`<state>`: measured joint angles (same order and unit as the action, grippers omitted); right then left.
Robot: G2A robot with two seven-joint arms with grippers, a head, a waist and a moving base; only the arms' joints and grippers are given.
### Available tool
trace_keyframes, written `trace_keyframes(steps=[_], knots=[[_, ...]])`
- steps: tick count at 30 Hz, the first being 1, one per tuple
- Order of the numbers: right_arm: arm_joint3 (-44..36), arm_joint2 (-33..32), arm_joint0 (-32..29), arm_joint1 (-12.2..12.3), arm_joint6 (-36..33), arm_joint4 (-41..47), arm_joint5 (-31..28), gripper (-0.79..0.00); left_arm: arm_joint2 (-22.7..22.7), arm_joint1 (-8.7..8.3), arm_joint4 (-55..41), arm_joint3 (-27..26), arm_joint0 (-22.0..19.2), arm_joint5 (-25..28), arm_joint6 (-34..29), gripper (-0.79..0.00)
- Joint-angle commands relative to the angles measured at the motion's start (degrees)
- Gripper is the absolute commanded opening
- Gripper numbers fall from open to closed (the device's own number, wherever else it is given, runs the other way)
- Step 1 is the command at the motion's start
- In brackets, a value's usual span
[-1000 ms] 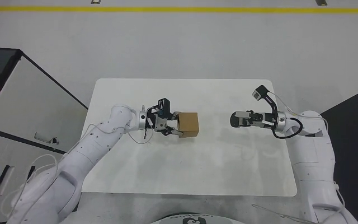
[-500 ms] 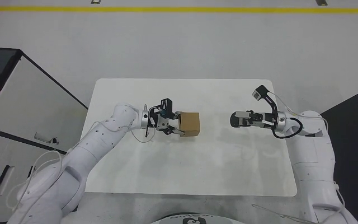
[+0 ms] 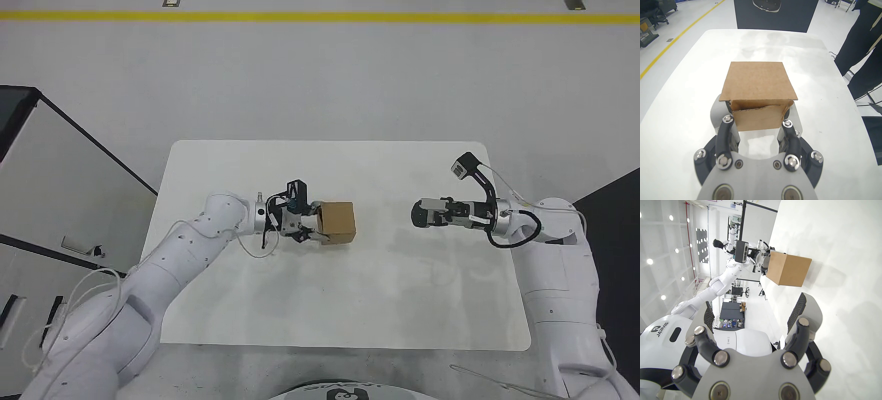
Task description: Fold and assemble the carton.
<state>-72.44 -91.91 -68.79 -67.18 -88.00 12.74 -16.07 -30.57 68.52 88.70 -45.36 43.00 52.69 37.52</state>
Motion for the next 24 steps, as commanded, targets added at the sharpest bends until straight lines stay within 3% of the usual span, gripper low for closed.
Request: trace_keyframes(steps=[1,24], knots=[[0.0,0.0,0.0,0.0,0.0,0.0,0.0,0.0,0.61,0.64,0.41,1.16,-0.29,-0.67,0.57,-0.785],[0.0,0.0,0.0,0.0,0.0,0.0,0.0,0.0,4.86,6.41,2.25,13.22,-3.26,-1.0,6.16,-0.785]])
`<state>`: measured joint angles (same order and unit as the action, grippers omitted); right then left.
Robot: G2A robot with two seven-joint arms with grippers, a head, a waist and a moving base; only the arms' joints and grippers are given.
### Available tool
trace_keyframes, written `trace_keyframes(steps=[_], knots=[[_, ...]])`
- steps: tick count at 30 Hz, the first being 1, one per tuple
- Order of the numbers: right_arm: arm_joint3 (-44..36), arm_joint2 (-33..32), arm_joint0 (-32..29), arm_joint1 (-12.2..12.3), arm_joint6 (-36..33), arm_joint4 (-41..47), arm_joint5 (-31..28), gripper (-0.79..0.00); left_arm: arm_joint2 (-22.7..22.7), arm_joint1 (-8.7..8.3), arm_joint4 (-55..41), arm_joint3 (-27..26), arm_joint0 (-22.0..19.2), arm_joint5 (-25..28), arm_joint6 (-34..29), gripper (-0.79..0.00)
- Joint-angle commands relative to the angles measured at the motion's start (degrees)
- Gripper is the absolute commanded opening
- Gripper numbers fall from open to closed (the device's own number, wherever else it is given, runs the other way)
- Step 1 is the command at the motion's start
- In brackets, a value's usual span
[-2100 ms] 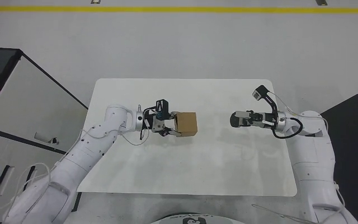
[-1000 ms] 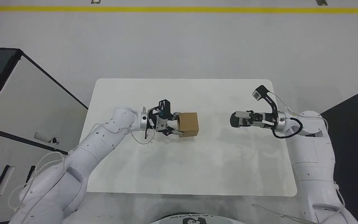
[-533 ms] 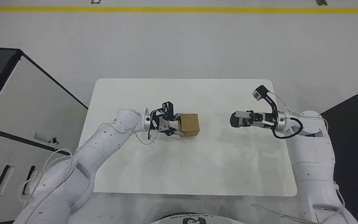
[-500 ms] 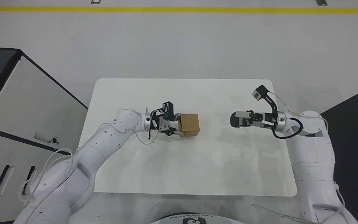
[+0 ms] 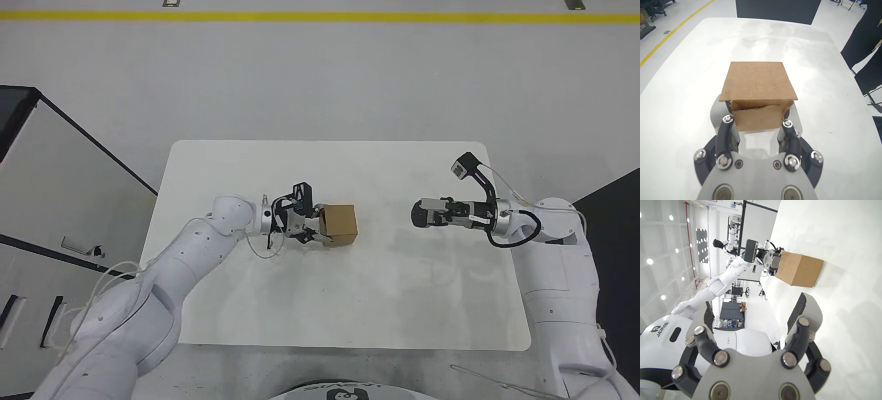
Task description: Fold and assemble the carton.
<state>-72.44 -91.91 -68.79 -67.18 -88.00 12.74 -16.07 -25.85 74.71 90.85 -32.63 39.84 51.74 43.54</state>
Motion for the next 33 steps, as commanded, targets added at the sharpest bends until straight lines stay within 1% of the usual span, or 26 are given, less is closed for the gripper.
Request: trace_keyframes(steps=[1,2,3,4,5,6,7,8,10,11,13,20,33], knots=[[0.0,0.0,0.0,0.0,0.0,0.0,0.0,0.0,0.21,0.4,0.13,0.88,-0.21,-0.12,0.28,-0.785],[0.0,0.0,0.0,0.0,0.0,0.0,0.0,0.0,0.29,0.58,0.15,1.25,-0.28,-0.11,0.39,-0.717],[0.0,0.0,0.0,0.0,0.0,0.0,0.0,0.0,0.31,0.74,0.07,1.69,-0.35,-0.18,0.48,-0.563],[0.0,0.0,0.0,0.0,0.0,0.0,0.0,0.0,0.34,0.9,0.04,2.09,-0.43,-0.27,0.5,-0.483],[0.0,0.0,0.0,0.0,0.0,0.0,0.0,0.0,0.39,1.05,0.06,2.46,-0.52,-0.31,0.5,-0.431],[0.0,0.0,0.0,0.0,0.0,0.0,0.0,0.0,0.43,1.18,0.13,2.86,-0.63,-0.45,0.43,-0.348],[0.0,0.0,0.0,0.0,0.0,0.0,0.0,0.0,0.46,1.32,0.1,3.18,-0.68,-0.5,0.43,-0.308],[0.0,0.0,0.0,0.0,0.0,0.0,0.0,0.0,0.47,1.45,0.04,3.5,-0.72,-0.52,0.5,-0.191],[0.0,0.0,0.0,0.0,0.0,0.0,0.0,0.0,0.55,1.69,0.1,4.04,-0.83,-0.51,0.55,-0.132],[0.0,0.0,0.0,0.0,0.0,0.0,0.0,0.0,0.59,1.79,0.14,4.26,-0.87,-0.5,0.63,-0.077],[0.0,0.0,0.0,0.0,0.0,0.0,0.0,0.0,0.63,1.98,0.2,4.77,-0.93,-0.61,0.74,0.0],[0.0,0.0,0.0,0.0,0.0,0.0,0.0,0.0,0.5,2.36,0.24,6.19,-1.13,-1.14,1.54,0.0],[0.0,0.0,0.0,0.0,0.0,0.0,0.0,0.0,-0.19,2.57,-0.28,7.8,-1.23,-1.66,2.38,0.0]])
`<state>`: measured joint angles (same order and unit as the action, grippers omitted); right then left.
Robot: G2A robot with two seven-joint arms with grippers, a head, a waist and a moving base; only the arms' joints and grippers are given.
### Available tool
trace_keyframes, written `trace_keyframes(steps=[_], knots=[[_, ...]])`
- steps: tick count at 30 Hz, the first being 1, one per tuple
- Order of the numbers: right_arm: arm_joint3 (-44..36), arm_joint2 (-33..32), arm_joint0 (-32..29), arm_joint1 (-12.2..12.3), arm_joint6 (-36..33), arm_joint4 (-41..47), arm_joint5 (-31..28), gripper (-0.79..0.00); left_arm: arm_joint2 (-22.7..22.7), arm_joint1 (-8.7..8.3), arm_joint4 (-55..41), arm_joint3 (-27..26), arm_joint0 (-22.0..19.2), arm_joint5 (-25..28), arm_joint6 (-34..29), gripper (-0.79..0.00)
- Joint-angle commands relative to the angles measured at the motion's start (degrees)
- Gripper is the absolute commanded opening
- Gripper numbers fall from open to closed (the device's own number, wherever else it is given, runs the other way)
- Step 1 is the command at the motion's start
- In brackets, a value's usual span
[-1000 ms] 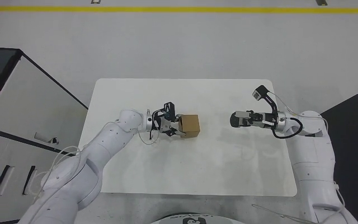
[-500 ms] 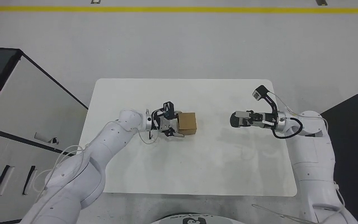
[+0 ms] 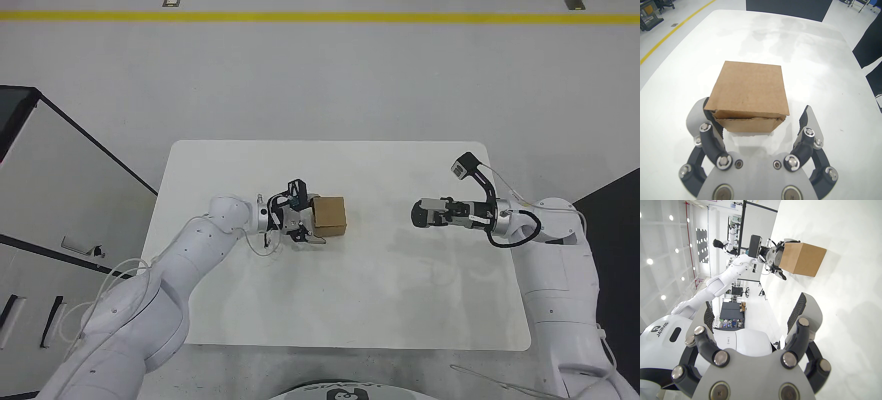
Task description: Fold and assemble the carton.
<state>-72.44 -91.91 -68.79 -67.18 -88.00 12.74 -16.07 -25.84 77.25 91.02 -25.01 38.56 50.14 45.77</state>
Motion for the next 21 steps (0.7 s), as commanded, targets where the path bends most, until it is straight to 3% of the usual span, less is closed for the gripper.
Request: trace_keyframes(steps=[1,7,21], knots=[[0.0,0.0,0.0,0.0,0.0,0.0,0.0,0.0,-0.44,0.07,-1.02,0.34,0.11,0.03,0.33,0.0],[0.0,0.0,0.0,0.0,0.0,0.0,0.0,0.0,-1.09,0.23,-2.93,1.14,0.14,3.43,1.34,0.0],[0.0,0.0,0.0,0.0,0.0,0.0,0.0,0.0,-2.16,0.5,-4.01,2.74,-0.07,0.93,0.75,0.0]])
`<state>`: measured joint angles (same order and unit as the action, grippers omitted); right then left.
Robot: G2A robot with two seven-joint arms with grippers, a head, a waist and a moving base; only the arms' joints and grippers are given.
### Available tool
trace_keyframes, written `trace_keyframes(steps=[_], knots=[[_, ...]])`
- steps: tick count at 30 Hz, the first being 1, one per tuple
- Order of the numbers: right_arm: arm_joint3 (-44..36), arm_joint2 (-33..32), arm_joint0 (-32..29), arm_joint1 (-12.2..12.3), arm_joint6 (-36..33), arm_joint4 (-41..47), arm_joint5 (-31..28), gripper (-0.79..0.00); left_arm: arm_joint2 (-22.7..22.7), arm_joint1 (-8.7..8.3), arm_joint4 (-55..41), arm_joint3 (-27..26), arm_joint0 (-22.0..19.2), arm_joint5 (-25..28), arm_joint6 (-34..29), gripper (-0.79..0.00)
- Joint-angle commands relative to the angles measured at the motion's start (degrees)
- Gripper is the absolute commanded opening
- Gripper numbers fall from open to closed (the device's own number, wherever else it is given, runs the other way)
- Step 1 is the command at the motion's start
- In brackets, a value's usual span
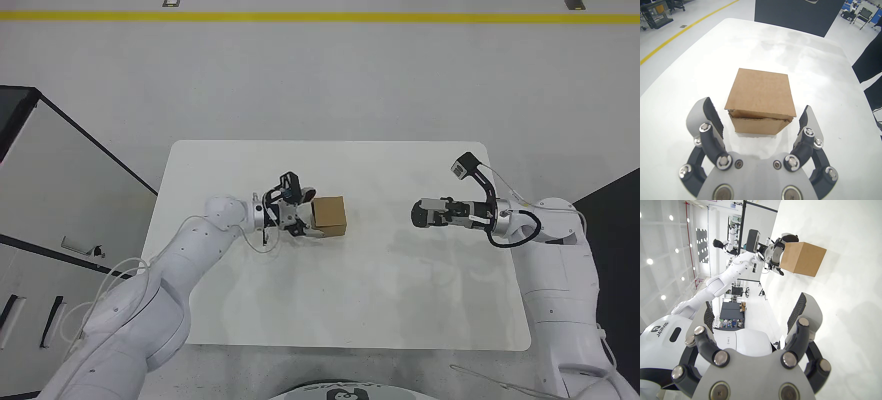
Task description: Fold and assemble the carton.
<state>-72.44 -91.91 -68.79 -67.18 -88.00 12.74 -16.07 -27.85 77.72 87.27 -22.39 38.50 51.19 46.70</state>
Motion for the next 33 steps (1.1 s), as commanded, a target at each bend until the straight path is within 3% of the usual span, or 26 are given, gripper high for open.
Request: trace_keyframes(steps=[1,22,28,33], knots=[[0.0,0.0,0.0,0.0,0.0,0.0,0.0,0.0,-0.24,0.05,-0.33,0.29,-0.07,-0.39,-0.48,0.0],[0.0,0.0,0.0,0.0,0.0,0.0,0.0,0.0,-1.59,-0.34,-0.81,1.05,-0.05,-0.57,-0.87,0.0],[0.0,0.0,0.0,0.0,0.0,0.0,0.0,0.0,-0.98,-1.84,3.01,0.54,0.29,0.89,5.5,0.0],[0.0,0.0,0.0,0.0,0.0,0.0,0.0,0.0,-1.82,-3.94,2.65,-1.4,1.01,-1.01,7.4,0.0]])
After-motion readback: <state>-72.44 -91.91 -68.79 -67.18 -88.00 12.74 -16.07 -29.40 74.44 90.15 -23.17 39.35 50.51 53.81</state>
